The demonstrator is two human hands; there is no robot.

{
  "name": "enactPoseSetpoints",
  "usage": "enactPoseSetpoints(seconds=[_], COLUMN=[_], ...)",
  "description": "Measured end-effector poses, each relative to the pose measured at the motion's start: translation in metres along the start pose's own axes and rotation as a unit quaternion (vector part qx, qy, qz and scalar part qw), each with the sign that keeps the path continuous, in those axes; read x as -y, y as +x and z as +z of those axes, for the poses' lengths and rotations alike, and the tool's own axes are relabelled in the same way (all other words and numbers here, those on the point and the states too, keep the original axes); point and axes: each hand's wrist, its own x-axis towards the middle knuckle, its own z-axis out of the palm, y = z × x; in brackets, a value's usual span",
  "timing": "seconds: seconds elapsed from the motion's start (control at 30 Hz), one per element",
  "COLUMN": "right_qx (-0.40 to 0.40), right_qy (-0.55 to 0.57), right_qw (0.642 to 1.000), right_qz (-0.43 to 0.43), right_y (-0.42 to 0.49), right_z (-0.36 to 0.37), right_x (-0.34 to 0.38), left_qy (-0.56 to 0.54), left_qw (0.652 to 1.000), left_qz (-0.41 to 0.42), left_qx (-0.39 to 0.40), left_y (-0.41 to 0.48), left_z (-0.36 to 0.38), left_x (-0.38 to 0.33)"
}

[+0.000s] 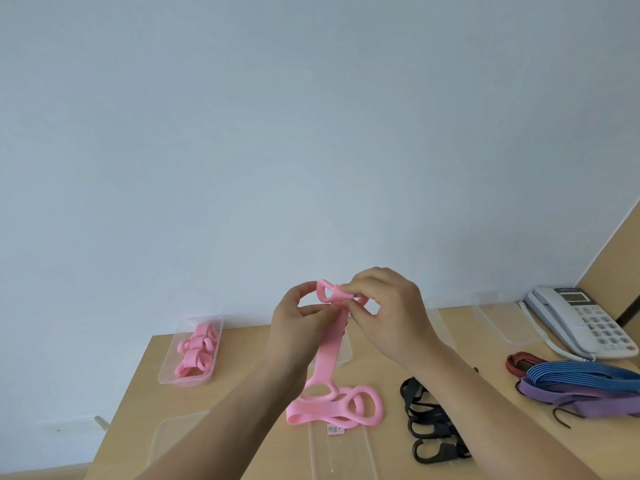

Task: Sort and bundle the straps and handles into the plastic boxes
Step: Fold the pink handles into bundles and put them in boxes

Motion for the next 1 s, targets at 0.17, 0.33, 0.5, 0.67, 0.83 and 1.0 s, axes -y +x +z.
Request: enactPoseSetpoints(seconds=[0.17,0.33,0.5,0.67,0.83,1.0], right_qx=[-0.014,-0.001,0.021,0.144,0.16,0.14], right_qy=[-0.026,-0.02,-0.001,-0.008,0.024,0.04], right_qw=[0.999,0.999,1.0,0.987,0.981,0.979], right_qz=[-0.036,-0.032,0.015,0.076,0.112,0.142], right_y=[-0.004,-0.006,-0.001,0.004,0.001,0.003], right_z=[0.002,-0.003,-0.009,-0.009,-0.012,-0.016], right_x=[-0.001,-0.002,0.001,-0.004,-0.001,0.002], left_qy=[-0.036,-0.033,-0.008,0.014,0.017,0.022], left_qw=[0.999,0.999,0.999,0.998,0.999,1.0], left_qz=[0.021,0.029,0.043,0.055,0.041,0.017], left_qx=[0.002,0.011,0.016,0.015,0.01,-0.009], left_y=[-0.005,-0.006,-0.007,-0.004,-0.002,-0.005], left_z=[0.002,0.001,0.001,0.001,0.0,0.001], left_x=[-0.007,-0.004,-0.002,0.003,0.008,0.008])
